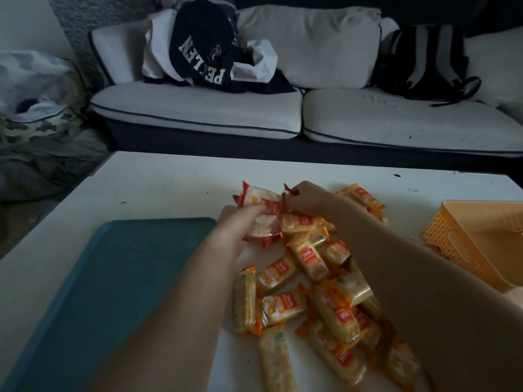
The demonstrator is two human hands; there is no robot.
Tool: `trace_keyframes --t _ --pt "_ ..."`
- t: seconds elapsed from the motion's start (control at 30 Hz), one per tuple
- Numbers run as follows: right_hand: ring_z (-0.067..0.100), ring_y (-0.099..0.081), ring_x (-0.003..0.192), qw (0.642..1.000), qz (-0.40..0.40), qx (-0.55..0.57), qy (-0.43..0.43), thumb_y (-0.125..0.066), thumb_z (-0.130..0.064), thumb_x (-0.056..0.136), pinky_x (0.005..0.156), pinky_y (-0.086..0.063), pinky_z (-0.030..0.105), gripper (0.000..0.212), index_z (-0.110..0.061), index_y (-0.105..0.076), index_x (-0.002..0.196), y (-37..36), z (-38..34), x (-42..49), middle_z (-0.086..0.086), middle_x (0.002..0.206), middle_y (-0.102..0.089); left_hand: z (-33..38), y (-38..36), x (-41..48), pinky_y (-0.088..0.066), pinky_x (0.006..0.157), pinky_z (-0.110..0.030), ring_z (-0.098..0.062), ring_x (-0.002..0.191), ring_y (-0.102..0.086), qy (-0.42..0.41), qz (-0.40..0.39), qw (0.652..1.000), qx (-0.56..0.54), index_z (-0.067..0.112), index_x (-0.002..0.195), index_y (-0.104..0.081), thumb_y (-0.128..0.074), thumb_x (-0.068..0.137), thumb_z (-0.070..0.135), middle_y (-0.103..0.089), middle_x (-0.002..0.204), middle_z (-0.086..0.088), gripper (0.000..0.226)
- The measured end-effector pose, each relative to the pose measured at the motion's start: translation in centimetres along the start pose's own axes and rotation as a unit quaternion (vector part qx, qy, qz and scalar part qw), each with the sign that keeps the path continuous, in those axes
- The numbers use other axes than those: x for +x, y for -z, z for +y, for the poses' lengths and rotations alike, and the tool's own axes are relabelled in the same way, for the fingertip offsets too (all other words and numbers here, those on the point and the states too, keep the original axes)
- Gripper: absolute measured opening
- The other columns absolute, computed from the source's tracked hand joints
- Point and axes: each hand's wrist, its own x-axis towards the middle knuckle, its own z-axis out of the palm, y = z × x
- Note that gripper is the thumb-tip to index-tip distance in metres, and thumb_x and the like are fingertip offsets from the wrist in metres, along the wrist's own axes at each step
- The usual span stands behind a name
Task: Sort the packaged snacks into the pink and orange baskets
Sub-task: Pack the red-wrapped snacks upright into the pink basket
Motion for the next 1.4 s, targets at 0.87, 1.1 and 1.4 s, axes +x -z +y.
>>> trace_keyframes --t 0.87,1.1,1.4 --pt "0.027 -0.070 0.095 0.956 0.089 0.280 -0.008 -0.047 0.006 0.098 0.086 -0.060 0.041 0.028 -0.004 -0.070 0.111 10.3 9.1 -23.4 0.017 0.110 -0.071 -0.3 -9.2 -18.6 -0.059 0.083 -0.042 -0.029 0.104 -0.073 0.000 -0.199 0.949 -0.245 0.010 0.124 -0.067 -0.079 0.073 0.025 -0.075 0.115 -0.015 0.055" --pt "0.022 -0.060 0.116 0.946 -0.005 -0.325 -0.009 -0.065 -0.002 0.092 0.091 -0.049 0.024 0.054 -0.010 -0.048 0.142 7.9 12.3 -17.7 0.007 0.132 -0.060 -0.7 -8.2 -14.0 -0.053 0.090 -0.040 -0.029 0.113 -0.066 0.008 -0.117 0.960 -0.254 0.021 0.127 -0.064 -0.079 0.081 0.027 -0.072 0.120 -0.008 0.048" --pt "0.026 -0.058 0.116 0.890 0.052 -0.453 -0.020 -0.077 -0.016 0.085 0.093 -0.054 0.036 0.056 -0.009 -0.052 0.135 6.5 12.8 -16.2 0.010 0.123 -0.058 -1.8 -8.2 -11.8 -0.055 0.085 -0.039 -0.030 0.115 -0.067 -0.004 -0.137 0.966 -0.221 0.025 0.131 -0.062 -0.080 0.081 0.029 -0.073 0.122 -0.007 0.053"
